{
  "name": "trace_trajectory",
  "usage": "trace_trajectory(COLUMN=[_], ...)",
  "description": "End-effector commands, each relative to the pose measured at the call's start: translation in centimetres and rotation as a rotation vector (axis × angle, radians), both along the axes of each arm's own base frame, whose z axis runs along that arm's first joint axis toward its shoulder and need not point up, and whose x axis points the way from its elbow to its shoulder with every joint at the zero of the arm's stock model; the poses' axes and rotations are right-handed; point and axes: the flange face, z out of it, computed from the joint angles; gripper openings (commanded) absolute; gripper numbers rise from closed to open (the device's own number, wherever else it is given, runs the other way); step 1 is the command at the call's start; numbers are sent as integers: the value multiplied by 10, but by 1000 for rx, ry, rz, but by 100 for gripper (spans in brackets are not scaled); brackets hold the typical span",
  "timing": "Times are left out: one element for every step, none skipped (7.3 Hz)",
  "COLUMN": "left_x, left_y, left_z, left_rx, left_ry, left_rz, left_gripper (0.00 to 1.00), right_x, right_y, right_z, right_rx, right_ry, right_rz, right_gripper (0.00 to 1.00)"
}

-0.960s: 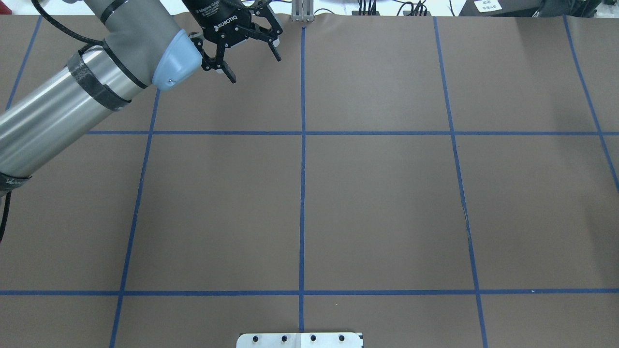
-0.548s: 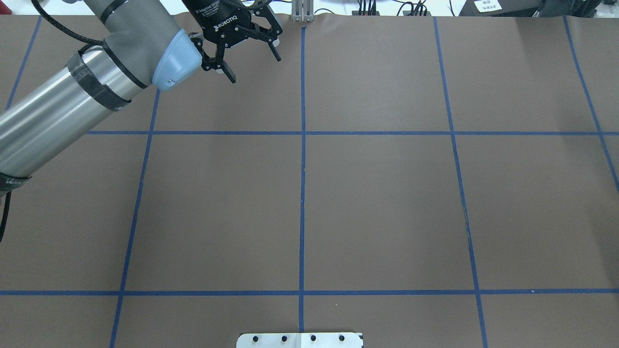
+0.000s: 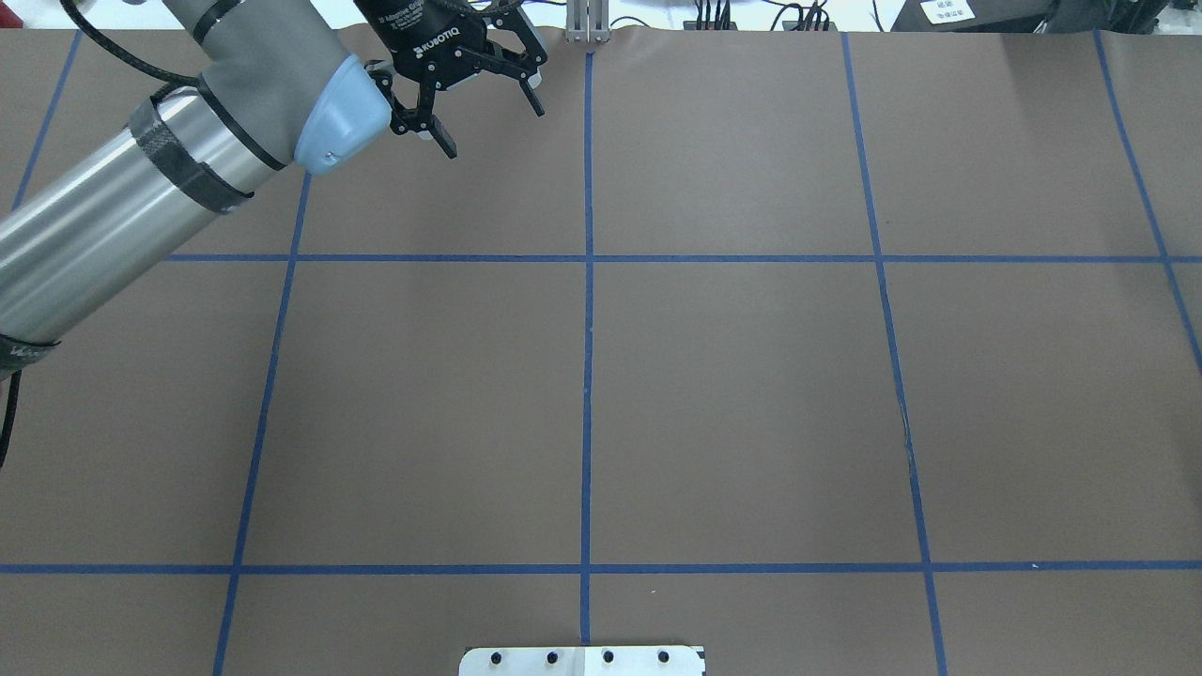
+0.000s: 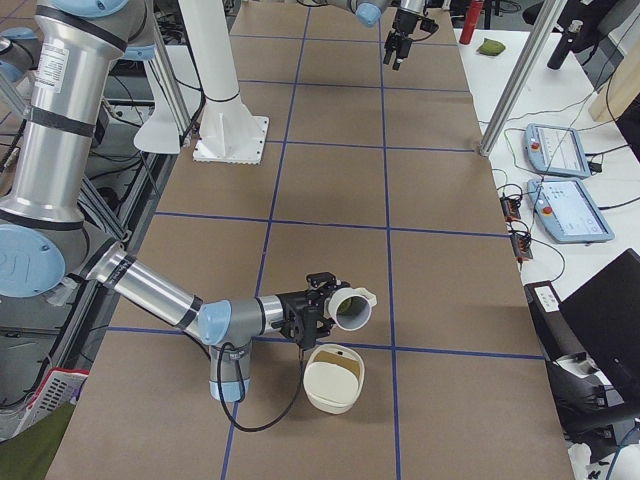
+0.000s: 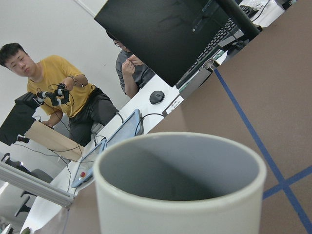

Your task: Left arm hands cup to right arm to dump lemon

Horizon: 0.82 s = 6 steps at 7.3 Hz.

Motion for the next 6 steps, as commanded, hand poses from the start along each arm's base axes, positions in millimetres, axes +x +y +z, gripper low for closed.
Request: trace_trajectory(left_x=[-2, -3, -4, -3, -2, -3], left_y=[-2, -2, -3, -4, -4, -3], left_z=[-1, -1, 0, 1, -1, -3], left_rx=[4, 4, 12, 16, 18, 21], left_ry=[-2, -2, -10, -14, -12, -10], left_rz=[-8, -9, -18, -21, -20, -20], left_gripper=[100, 100, 100, 100, 100, 100], right_x=[7, 11, 15, 18, 20, 22], right_y=[-13, -15, -13, -16, -14, -6], right_z=[-10, -11, -9, -12, -10, 1], right_rx=[-66, -86, -113, -161, -188, -210], right_ry=[-191, -240, -297, -401, -471, -518], right_rz=[34, 46, 56, 65, 67, 70], right_gripper=[0, 0, 0, 0, 0, 0])
